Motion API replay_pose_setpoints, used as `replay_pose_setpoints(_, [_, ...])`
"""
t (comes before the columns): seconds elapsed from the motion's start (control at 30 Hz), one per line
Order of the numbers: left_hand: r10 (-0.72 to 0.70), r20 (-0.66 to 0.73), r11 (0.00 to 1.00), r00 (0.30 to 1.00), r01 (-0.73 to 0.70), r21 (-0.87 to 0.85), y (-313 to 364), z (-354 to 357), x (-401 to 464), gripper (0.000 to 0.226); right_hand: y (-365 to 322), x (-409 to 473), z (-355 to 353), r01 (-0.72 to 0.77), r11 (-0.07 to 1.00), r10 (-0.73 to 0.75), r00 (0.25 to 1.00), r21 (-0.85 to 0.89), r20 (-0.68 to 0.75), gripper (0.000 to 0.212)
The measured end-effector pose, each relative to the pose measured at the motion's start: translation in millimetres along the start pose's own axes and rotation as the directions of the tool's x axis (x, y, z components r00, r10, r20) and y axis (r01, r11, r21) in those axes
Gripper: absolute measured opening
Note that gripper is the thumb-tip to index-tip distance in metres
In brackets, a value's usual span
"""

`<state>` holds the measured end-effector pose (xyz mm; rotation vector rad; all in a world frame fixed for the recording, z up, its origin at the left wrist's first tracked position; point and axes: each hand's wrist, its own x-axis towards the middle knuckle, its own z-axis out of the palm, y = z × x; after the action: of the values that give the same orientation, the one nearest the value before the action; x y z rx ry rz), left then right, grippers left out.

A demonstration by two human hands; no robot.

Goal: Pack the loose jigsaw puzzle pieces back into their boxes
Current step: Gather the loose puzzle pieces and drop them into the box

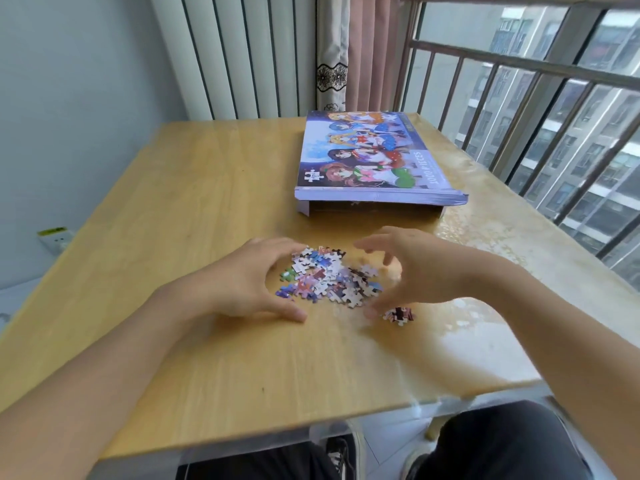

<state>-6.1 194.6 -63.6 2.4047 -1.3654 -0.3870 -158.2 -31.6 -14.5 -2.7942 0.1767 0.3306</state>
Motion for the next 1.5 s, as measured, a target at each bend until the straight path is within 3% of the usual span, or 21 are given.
replay_pose_setpoints(0.07, [0.010,-0.100,1.000,0.995,-0.011,-0.009,6,6,4,0.087,1,-17,1,-0.160,0.974,0.172,0.983,-0.162,0.058,0.093])
replay_pose_setpoints(0.13, [0.002,-0.196,1.000,0.981,0.001,0.014,14,16,6,0.069,-6,-27,10,-0.255,0.957,0.270,0.957,-0.139,0.101,0.078])
replay_pose_setpoints(0.3, [-0.041,-0.336,0.996,0.941,0.011,-0.090,39,36,14,0.037,-33,-10,25,-0.202,0.979,0.202,0.979,-0.016,-0.035,0.068])
replay_pose_setpoints(0.47, [-0.206,-0.288,0.899,0.935,0.064,-0.434,47,35,17,0.017,-48,13,22,-0.237,0.967,0.239,0.971,0.098,-0.012,0.092])
replay_pose_setpoints(0.53, [-0.251,-0.271,0.836,0.929,0.068,-0.544,46,37,14,0.023,-49,24,19,-0.220,0.975,0.220,0.975,0.023,0.021,0.099])
replay_pose_setpoints(0.67, [-0.257,-0.267,0.743,0.929,0.014,-0.670,40,42,10,0.042,-52,34,13,-0.153,0.987,0.154,0.988,-0.047,0.027,0.091])
replay_pose_setpoints(0.83, [-0.217,-0.281,0.757,0.935,-0.021,-0.653,39,45,10,0.030,-46,33,12,-0.121,0.991,0.120,0.992,-0.050,-0.024,0.065])
replay_pose_setpoints(1.07, [-0.190,-0.278,0.749,0.942,-0.044,-0.661,38,43,7,0.038,-42,38,15,-0.140,0.987,0.147,0.985,0.076,-0.093,0.038])
replay_pose_setpoints(1.2, [-0.203,-0.293,0.732,0.934,-0.055,-0.680,39,44,8,0.037,-44,39,14,-0.163,0.964,0.179,0.982,0.209,-0.060,0.034])
replay_pose_setpoints(1.33, [-0.218,-0.330,0.744,0.918,-0.063,-0.666,44,41,13,0.028,-43,41,12,-0.243,0.865,0.268,0.963,0.440,0.006,0.038])
replay_pose_setpoints(1.5, [-0.252,-0.347,0.681,0.903,-0.090,-0.727,48,38,21,0.019,-32,41,9,-0.289,0.623,0.335,0.938,0.727,0.085,0.031])
